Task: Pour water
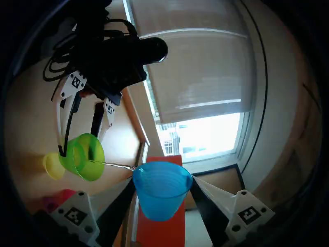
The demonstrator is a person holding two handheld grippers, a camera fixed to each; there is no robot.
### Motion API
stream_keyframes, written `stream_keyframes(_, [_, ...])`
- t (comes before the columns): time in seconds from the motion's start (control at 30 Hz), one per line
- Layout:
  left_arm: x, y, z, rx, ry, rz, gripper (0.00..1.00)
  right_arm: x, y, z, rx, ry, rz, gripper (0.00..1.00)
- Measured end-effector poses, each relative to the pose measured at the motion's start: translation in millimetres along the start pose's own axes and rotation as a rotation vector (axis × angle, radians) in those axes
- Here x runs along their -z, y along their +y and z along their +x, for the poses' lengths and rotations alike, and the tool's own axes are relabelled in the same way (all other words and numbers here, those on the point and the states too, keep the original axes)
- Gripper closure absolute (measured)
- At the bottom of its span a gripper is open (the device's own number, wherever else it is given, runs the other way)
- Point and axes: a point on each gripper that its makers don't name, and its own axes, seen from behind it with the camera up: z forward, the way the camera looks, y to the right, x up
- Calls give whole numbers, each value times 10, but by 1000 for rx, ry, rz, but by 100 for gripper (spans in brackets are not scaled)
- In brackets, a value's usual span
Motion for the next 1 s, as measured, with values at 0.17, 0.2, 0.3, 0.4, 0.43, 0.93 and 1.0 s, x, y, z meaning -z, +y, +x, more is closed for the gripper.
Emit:
stream_keyframes(0.17, [-1,3,-4,0,1,0,19,4,7,17,13,0,-2,8])
stream_keyframes(0.2, [-1,5,-5,1,1,0,19,6,10,22,16,1,-3,8])
stream_keyframes(0.3, [-1,9,-7,1,2,1,19,9,16,33,26,0,-5,8])
stream_keyframes(0.4, [0,16,-7,2,1,0,19,8,13,39,35,-1,-5,8])
stream_keyframes(0.43, [0,17,-7,2,2,0,19,7,11,41,37,-1,-5,8])
stream_keyframes(0.93, [14,1,-10,4,3,3,19,-3,4,69,65,1,-8,8])
stream_keyframes(1.0, [15,3,-12,4,3,3,19,-2,6,66,69,2,-9,8])
